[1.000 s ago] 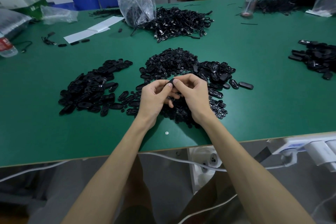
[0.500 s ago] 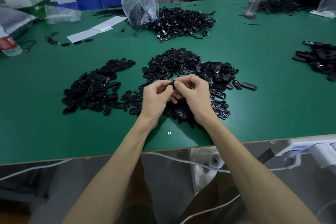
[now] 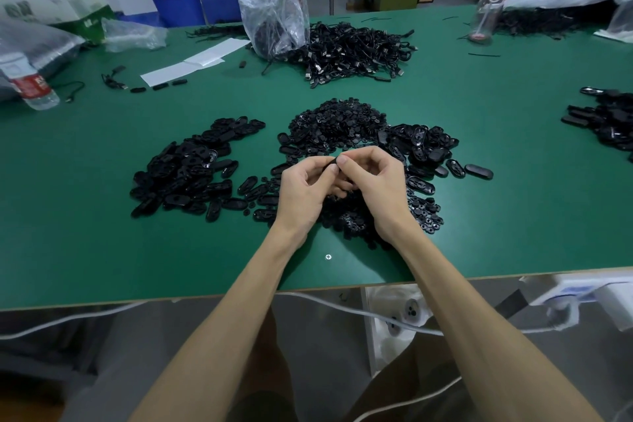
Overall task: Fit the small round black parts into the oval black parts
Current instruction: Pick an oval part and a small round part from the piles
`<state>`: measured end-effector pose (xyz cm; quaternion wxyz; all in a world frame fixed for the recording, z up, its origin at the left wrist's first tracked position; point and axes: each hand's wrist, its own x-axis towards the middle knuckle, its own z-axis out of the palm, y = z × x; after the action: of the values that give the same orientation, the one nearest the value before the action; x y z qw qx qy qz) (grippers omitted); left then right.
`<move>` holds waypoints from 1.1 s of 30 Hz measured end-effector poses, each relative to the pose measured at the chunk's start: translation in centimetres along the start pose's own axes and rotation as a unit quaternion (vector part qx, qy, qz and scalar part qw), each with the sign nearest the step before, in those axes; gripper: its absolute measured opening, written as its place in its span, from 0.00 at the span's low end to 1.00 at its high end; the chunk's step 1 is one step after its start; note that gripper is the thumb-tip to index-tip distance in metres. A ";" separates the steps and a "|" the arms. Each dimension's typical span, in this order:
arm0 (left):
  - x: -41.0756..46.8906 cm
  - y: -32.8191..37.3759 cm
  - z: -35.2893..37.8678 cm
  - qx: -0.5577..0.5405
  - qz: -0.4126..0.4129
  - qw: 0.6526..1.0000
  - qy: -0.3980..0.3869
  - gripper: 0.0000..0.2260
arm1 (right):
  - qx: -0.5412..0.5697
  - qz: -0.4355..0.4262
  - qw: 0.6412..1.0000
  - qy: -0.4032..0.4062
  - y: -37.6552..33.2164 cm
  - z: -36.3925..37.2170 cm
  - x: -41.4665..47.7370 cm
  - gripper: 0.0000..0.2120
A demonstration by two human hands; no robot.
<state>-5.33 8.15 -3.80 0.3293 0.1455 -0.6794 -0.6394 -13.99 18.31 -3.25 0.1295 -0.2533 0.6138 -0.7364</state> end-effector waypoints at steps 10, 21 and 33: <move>0.0 0.0 0.0 -0.002 0.002 1.000 0.009 0.04 | -0.008 -0.007 1.000 -0.002 0.1 0.0 0.1 0.01; 0.4 0.8 -0.4 0.209 0.044 0.973 0.083 0.10 | 0.146 0.087 0.972 0.161 0.2 -0.9 0.9 0.09; 2.8 1.5 -10.6 0.668 -0.058 0.735 0.102 0.13 | 0.278 0.099 0.928 0.226 -0.4 -0.6 0.8 0.18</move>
<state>-0.33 -1.51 -1.96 0.1776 0.4315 -0.8842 -0.0207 -14.94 18.46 -2.73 0.1251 0.0280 0.4197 -0.8986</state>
